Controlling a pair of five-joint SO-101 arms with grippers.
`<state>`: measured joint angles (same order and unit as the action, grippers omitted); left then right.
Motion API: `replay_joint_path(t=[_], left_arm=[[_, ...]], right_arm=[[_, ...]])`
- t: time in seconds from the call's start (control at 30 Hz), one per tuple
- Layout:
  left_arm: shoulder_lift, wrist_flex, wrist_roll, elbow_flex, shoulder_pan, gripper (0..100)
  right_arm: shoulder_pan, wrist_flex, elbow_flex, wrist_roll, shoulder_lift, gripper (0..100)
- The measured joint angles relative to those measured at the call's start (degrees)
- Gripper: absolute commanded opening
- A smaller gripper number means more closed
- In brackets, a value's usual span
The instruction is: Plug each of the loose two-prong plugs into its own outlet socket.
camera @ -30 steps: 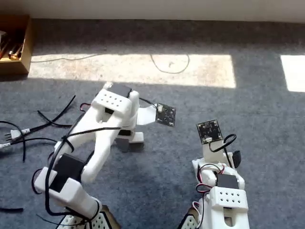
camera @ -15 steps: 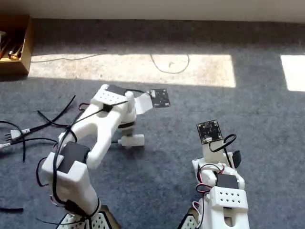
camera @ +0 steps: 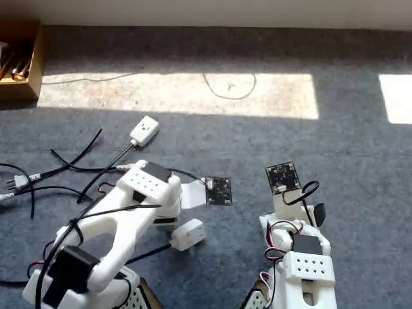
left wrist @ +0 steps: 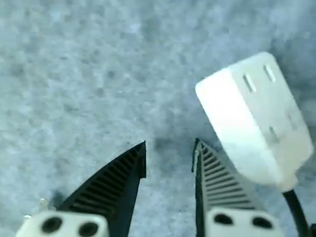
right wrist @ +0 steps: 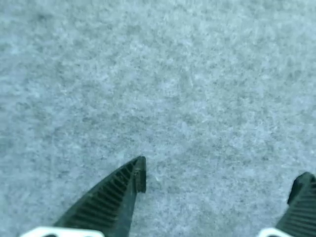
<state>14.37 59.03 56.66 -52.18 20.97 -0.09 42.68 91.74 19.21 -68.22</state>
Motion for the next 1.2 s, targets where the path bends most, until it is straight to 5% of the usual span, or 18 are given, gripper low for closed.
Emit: replay_joint_path(t=[0.17,0.4,0.53,0.7,0.83,1.0,1.2], left_arm=[[9.7,0.4,-0.1,-3.5,-2.1,18],[13.8,0.4,-3.6,5.6,-15.7,18],[14.2,8.7,-3.1,10.5,-18.5,18],[17.5,27.7,-1.2,14.9,-14.6,18],[28.2,34.1,-1.4,15.3,-8.1,18],[38.6,31.3,-8.6,7.4,2.3,18],[35.3,15.0,-14.2,-9.0,11.7,18]], right_arm=[[0.0,0.0,0.0,0.0,0.0,42.9],[0.0,0.0,0.0,0.0,0.0,42.9],[0.0,0.0,0.0,0.0,0.0,42.9],[0.0,0.0,0.0,0.0,0.0,42.9],[-0.1,0.0,0.0,0.0,0.0,42.9],[-1.1,0.0,0.0,0.0,0.0,42.9],[0.7,-0.2,0.0,0.0,0.0,42.9]])
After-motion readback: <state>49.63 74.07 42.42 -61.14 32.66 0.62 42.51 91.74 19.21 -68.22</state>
